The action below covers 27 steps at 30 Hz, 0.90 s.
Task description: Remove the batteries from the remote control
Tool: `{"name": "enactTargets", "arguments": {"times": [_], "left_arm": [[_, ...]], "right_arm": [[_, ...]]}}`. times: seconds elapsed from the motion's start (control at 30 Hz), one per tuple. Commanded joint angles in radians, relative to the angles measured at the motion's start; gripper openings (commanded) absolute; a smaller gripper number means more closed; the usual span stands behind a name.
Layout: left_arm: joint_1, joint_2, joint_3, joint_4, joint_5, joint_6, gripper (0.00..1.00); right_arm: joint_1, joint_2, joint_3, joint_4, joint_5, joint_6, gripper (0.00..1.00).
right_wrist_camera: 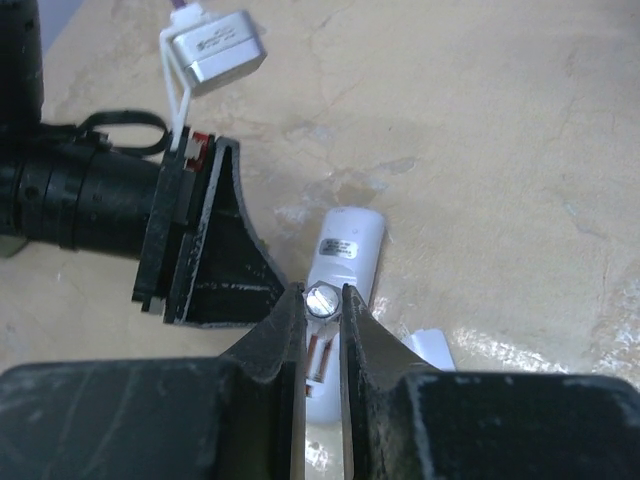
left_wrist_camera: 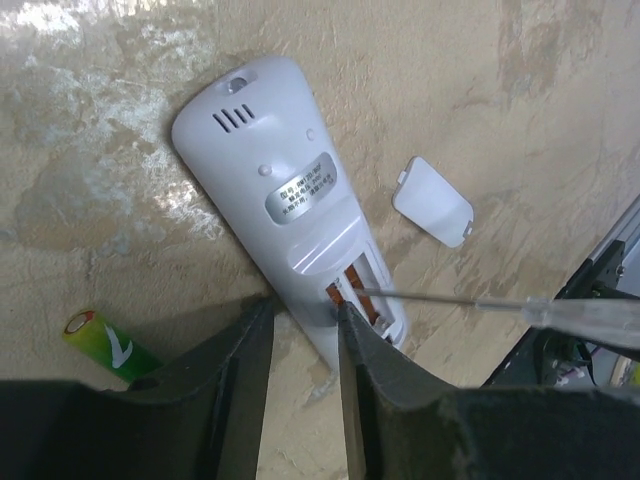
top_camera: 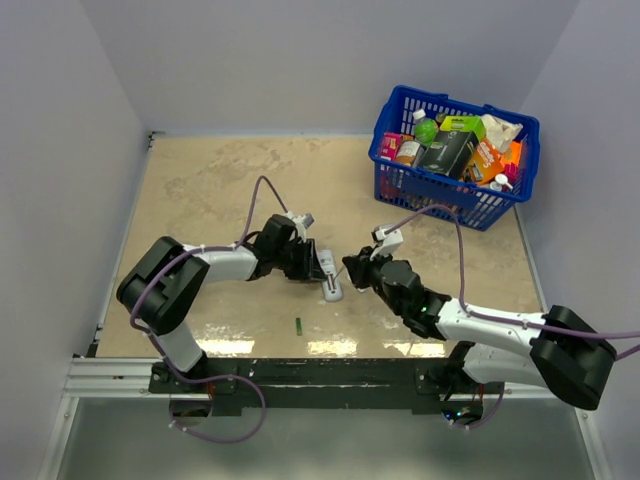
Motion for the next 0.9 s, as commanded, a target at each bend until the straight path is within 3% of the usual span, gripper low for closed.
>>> {"name": "enactTargets", "arguments": {"times": [0.0, 0.33, 0.57, 0.6, 0.7, 0.87], "left_arm": [[-0.004, -0.052, 0.104, -0.079, -0.037, 0.057, 0.38], [0.036, -0.153, 0.24, -0.248, -0.081, 0.11, 0.63], [0.097, -0.286, 0.224, -0.385, -0.21, 0.136, 0.74], [0.108, -0.303, 0.21, -0.4, -0.225, 0.146, 0.84], [0.122, -0.37, 0.17, -0.465, -0.288, 0.162, 0.96], [0.137, -0.498, 0.078, -0.534, -0.363, 0.154, 1.0]], "right_arm": [[0.03, -0.025, 0.102, -0.278, -0.141, -0.048, 0.0], [0.03, -0.079, 0.272, -0.421, -0.174, -0.076, 0.0], [0.026, -0.061, 0.421, -0.716, -0.142, 0.029, 0.0], [0.024, -0.048, 0.438, -0.752, -0.157, 0.049, 0.0], [0.004, -0.03, 0.506, -0.887, -0.221, 0.071, 0.0], [-0.052, 0.022, 0.581, -1.095, -0.329, 0.06, 0.0]]}}
